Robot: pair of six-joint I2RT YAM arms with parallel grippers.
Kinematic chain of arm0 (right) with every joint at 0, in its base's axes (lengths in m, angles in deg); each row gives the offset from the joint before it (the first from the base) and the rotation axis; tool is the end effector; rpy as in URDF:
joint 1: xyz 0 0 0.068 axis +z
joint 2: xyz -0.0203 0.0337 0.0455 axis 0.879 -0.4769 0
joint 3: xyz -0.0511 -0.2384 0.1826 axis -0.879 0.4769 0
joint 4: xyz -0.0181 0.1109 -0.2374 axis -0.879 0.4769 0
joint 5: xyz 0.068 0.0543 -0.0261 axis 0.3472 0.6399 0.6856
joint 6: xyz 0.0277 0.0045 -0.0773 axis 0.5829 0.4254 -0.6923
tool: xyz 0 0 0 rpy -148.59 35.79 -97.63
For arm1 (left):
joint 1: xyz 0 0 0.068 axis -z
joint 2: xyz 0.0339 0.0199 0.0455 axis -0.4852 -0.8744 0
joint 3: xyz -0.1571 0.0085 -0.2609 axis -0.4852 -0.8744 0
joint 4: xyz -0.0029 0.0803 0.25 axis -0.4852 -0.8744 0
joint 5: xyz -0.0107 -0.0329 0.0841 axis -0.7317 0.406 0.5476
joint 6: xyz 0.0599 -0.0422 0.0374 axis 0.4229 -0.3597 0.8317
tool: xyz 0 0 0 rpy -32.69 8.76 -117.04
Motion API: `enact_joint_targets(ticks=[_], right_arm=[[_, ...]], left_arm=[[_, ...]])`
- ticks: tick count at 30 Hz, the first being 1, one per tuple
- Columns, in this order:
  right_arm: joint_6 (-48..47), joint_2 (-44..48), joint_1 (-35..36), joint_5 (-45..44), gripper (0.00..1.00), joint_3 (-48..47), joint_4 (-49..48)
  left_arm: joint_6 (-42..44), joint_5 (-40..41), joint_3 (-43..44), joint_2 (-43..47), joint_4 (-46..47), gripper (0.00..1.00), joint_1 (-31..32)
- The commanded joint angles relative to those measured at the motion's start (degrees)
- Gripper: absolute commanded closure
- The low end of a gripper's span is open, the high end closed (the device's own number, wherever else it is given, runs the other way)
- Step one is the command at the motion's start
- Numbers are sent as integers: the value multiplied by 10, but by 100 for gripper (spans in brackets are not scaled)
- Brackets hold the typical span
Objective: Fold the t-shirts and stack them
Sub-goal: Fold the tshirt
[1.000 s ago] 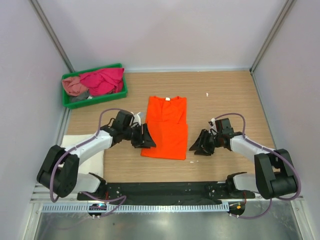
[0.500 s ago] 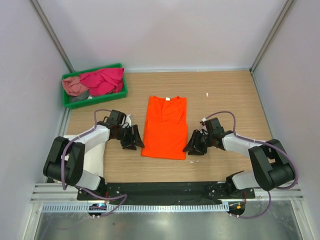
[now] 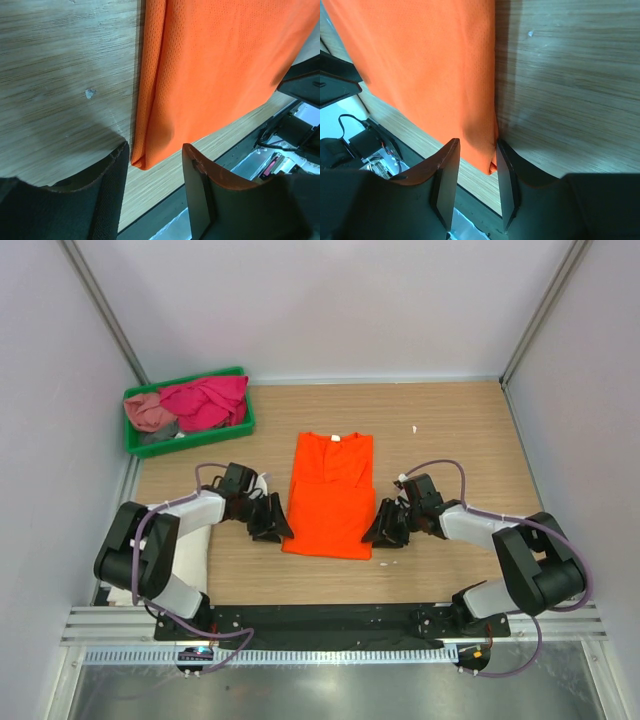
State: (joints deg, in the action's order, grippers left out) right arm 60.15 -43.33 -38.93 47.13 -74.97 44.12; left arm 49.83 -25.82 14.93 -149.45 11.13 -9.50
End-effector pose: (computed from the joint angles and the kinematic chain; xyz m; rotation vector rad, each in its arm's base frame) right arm 0.2130 0.1263 0.1341 0.2843 2.7730 1.0204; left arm 0.2418 -0.1262 0.1408 -0.1846 2.8598 -1.0015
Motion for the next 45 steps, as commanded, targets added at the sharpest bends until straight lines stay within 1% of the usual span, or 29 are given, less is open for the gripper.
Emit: enact_joint_targets(ticks=[1,9,16,19,20,21,22,23,24,25,26,27,28,29,30,34,37,39,40,41,44,45], right_arm=[[-7,-18,12,-37,59,0,-8],[-2,-26,13,-34,59,15,-26],[8,-47,13,-24,59,37,-71],[9,-40,13,-29,59,45,-72],[7,-38,13,-29,60,47,-72],[8,-38,13,-31,65,51,-73],[9,-38,13,-29,67,53,-74],[11,-40,14,-27,67,55,-90],[15,-40,13,-25,72,62,-96],[22,-41,13,-22,75,65,-107],[26,-41,13,-19,79,67,-113],[28,-42,13,-17,88,72,-121],[30,-42,13,-17,94,73,-122],[31,-40,13,-17,98,74,-123],[32,-33,13,-15,99,76,-124],[41,12,13,-11,99,89,-120],[37,59,14,-12,99,95,-85],[36,89,15,-9,99,102,-54],[37,120,17,-6,99,103,-47],[41,136,18,-3,99,108,-33],[57,190,26,3,99,119,-18],[69,200,33,6,99,122,-12]], left_arm=[[-3,31,-20,-24,17,51,4],[-8,33,-16,-48,26,55,4],[-9,30,-13,-71,37,61,4],[-9,34,-12,-74,37,65,4],[-9,34,-12,-74,36,69,4],[-9,39,-12,-74,34,72,4],[-9,40,-13,-75,31,79,4],[-8,40,-13,-77,31,81,4],[-8,39,-14,-79,31,84,4],[-8,39,-15,-81,32,92,4],[-9,37,-17,-81,32,97,3],[-9,34,-18,-81,32,100,3],[-9,33,-19,-75,32,100,4],[-10,32,-20,-71,31,100,3],[-13,33,-21,-66,31,100,3],[-33,20,-34,-19,26,100,4],[-63,5,-58,32,24,100,5],[-77,-7,-79,77,23,100,8],[-97,-15,-86,96,23,100,9],[-106,-17,-95,131,23,100,14],[-147,-10,-121,188,16,100,35],[-155,-8,-134,223,17,100,45]])
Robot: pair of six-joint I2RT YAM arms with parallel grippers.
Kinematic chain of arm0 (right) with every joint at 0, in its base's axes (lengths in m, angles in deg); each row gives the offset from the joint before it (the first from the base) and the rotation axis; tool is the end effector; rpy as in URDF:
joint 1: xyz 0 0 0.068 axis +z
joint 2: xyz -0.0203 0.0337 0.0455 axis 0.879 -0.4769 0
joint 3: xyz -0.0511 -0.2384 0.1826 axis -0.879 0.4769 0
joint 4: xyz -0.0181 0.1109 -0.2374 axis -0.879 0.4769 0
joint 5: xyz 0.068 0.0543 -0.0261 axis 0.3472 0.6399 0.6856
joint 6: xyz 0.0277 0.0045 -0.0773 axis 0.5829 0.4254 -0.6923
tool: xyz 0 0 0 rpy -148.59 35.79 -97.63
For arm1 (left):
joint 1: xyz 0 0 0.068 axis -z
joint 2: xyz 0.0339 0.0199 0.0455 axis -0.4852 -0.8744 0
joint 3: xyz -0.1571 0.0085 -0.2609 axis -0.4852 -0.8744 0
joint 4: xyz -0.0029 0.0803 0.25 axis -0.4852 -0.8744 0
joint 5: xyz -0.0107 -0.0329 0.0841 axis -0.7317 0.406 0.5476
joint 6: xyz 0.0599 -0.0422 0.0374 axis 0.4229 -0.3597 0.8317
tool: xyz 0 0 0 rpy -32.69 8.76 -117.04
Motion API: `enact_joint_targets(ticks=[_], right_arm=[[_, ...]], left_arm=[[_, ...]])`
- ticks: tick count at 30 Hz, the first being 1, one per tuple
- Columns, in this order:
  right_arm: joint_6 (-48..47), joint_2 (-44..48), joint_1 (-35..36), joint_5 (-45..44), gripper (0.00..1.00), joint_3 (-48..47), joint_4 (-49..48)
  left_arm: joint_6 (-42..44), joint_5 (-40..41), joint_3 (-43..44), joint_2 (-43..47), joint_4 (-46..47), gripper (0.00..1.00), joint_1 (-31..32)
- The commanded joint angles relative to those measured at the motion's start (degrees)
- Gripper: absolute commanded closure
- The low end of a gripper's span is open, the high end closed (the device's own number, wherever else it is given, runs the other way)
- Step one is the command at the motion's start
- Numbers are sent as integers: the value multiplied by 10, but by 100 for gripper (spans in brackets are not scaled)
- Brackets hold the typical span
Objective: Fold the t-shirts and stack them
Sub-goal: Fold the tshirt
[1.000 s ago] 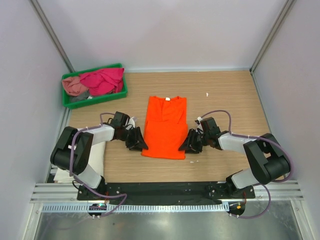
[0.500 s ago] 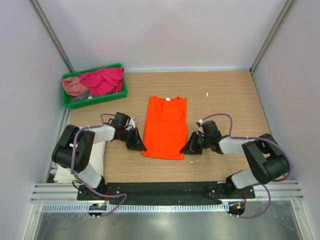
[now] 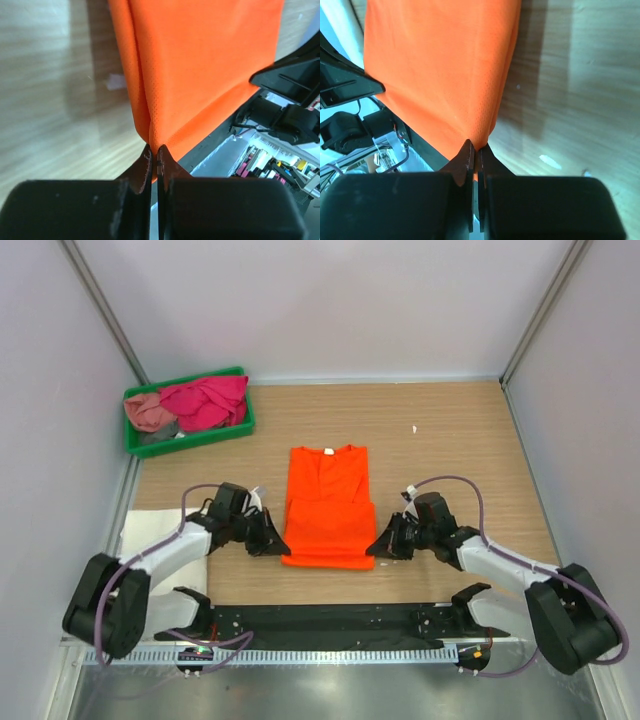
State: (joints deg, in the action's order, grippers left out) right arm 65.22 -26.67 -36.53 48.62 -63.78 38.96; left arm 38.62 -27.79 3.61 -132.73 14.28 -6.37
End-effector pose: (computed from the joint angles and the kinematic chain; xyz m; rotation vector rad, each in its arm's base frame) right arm 0.1629 0.1161 0.1443 0.2469 2.6250 1.1651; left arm 0.1830 -0.1200 0.1558 -0.2979 2.7736 -1.1503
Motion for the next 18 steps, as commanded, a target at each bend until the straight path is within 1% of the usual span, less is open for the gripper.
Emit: enact_joint_targets(ticks=[1,3,6,11,15,17,18], right_arm=[[23,46,15,-9,99,13,42],[33,58,29,-14,99,19,49],[45,72,37,-18,99,22,52],[68,101,39,-19,99,20,66],[64,123,42,-21,99,-9,108],[64,117,41,-19,99,-37,115],[61,97,40,-19,99,-49,119]], left_arm=[[-49,15,-28,68,-14,100,17],[-70,17,-47,100,-13,100,21],[-89,16,-61,124,-13,100,27],[-109,15,-65,173,-30,100,27],[-117,18,-43,193,-56,100,27],[-119,26,-13,192,-73,100,28],[-122,29,-3,188,-76,100,27]])
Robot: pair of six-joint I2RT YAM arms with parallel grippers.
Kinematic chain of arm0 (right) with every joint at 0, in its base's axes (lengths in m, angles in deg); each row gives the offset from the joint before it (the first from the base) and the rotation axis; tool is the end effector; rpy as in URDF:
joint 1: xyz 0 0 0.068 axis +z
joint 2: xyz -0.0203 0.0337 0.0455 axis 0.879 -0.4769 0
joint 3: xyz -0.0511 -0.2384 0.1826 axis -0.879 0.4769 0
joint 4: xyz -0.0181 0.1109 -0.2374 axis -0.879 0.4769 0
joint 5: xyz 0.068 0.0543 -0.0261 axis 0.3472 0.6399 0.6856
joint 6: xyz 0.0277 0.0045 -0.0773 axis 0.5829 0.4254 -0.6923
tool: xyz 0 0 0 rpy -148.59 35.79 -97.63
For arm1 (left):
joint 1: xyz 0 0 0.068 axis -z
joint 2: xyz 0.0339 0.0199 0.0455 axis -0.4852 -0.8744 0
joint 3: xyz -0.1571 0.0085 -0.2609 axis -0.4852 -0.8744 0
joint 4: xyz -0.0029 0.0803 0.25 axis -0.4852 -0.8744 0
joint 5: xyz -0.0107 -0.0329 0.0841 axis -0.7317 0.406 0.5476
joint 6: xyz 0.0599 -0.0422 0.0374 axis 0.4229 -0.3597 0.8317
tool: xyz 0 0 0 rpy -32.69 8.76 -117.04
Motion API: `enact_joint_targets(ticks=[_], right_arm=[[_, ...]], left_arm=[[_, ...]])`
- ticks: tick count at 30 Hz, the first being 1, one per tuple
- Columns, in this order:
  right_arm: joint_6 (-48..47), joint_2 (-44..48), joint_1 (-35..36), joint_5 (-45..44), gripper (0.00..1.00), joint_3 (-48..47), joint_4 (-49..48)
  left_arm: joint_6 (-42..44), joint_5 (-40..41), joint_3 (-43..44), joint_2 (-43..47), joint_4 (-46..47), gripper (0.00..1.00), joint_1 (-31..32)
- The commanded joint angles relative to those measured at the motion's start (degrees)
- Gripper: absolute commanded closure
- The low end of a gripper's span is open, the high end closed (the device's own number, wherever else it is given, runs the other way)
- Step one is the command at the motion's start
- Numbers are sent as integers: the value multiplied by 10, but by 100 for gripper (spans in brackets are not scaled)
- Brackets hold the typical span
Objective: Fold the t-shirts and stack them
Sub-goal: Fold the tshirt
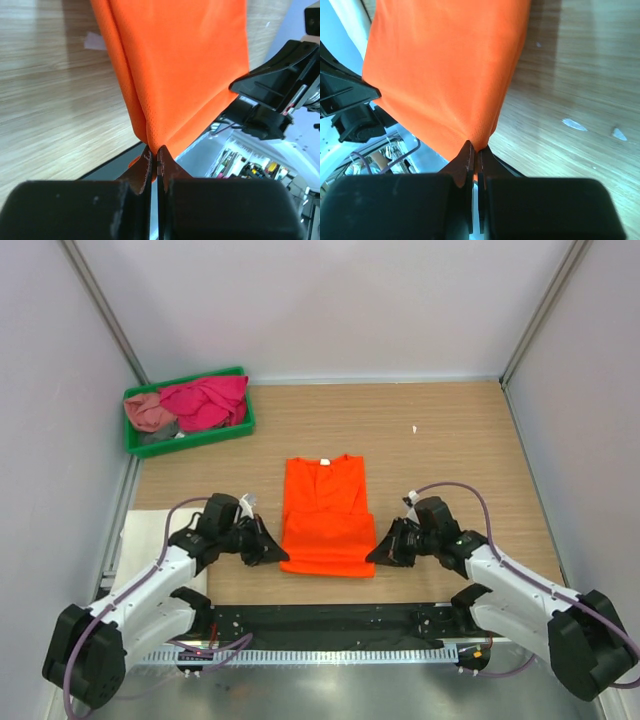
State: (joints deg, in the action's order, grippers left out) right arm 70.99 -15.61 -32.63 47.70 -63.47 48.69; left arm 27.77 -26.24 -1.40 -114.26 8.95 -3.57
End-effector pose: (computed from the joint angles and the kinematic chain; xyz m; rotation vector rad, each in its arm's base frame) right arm 0.1329 0.1138 0.1584 0.2945 2.6508 1.2071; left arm 0.1370 -0.1080 0.1761 -0.4292 2.6810 -1.2392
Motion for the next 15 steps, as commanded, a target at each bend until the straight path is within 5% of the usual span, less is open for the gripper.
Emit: enact_joint_targets(ticks=[1,15], right_arm=[[-3,-27,0,-8,99,-83,25],[-59,-435,-144,144,99,-471,117]], left_arm=[[-22,12,59,-3,-22,100,-2],[-21,-50,390,-349,21,100,-100]])
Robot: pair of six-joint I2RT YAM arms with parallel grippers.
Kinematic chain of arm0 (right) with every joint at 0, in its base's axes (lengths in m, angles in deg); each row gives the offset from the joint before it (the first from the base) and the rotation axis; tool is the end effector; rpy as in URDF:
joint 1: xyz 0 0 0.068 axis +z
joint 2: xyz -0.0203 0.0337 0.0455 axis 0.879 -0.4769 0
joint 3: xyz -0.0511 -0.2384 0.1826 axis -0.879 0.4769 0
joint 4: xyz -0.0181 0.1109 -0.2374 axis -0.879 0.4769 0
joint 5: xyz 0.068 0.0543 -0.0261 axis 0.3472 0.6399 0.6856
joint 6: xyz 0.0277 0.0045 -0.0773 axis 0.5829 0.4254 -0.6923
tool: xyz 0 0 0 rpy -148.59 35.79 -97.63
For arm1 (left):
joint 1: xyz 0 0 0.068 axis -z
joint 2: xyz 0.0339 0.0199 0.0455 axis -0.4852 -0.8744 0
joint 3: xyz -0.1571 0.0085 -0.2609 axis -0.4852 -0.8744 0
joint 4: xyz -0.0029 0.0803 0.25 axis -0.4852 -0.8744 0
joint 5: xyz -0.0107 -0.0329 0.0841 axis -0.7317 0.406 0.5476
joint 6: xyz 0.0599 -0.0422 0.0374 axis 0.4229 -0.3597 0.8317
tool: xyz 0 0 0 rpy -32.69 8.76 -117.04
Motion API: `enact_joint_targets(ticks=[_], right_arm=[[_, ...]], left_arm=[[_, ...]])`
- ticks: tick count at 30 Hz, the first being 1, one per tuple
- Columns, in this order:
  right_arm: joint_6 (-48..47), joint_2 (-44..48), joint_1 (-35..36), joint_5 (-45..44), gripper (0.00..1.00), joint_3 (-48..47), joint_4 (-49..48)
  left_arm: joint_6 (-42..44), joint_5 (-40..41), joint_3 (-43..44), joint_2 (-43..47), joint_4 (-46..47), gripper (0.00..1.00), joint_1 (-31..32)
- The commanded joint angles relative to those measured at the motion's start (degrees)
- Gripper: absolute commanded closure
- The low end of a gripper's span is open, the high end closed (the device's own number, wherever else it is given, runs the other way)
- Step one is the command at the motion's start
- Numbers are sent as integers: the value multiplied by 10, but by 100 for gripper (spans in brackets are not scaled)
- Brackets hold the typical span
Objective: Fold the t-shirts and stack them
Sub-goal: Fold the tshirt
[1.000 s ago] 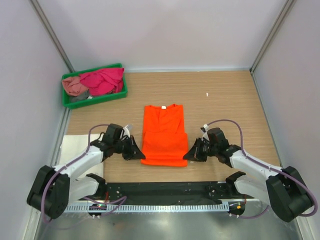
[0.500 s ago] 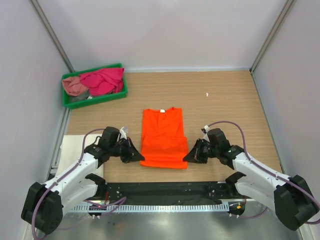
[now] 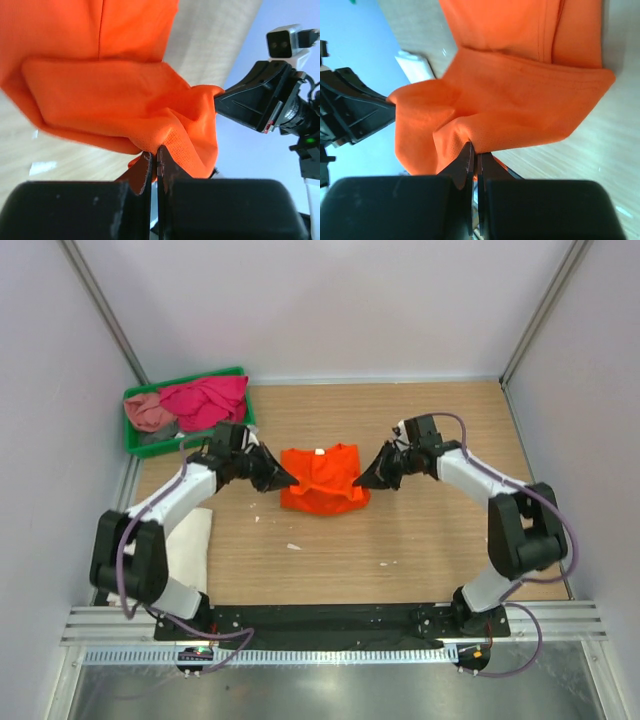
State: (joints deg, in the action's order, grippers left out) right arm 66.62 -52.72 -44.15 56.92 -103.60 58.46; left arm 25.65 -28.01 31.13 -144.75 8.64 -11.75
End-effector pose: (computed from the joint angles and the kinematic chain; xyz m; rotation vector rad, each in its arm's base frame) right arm 0.3105 0.1442 0.2240 0.4397 2.6843 1.2750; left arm 0.2930 -0.1335 0.2469 -0.6239 2.5791 -1.2585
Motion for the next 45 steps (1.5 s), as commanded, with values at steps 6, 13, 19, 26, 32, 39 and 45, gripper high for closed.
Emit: enact_joint_targets(ticks=[6,13,19,26,32,39,45], right_arm=[[37,-355,-70,151,74,-316,-59],[-3,-543,-120,139,43,-759,24],[-105,-420,-108,79,28,-568,20],[-221,-330,-40,-21,31,-390,36],[-253,-321,-18,-93,31,-347,37],[-296,-321,-13,-126,32,-330,60],[-283,-347,11,-103,36,-333,35]], left_arm=[[15,-41,258,-246,25,96,-81],[149,84,454,-368,-60,58,-124],[177,12,393,-309,-25,0,-128],[265,69,231,-140,10,0,-103],[256,147,125,-21,-4,0,-94],[216,78,77,33,-7,0,-95],[214,30,47,59,0,12,-95]])
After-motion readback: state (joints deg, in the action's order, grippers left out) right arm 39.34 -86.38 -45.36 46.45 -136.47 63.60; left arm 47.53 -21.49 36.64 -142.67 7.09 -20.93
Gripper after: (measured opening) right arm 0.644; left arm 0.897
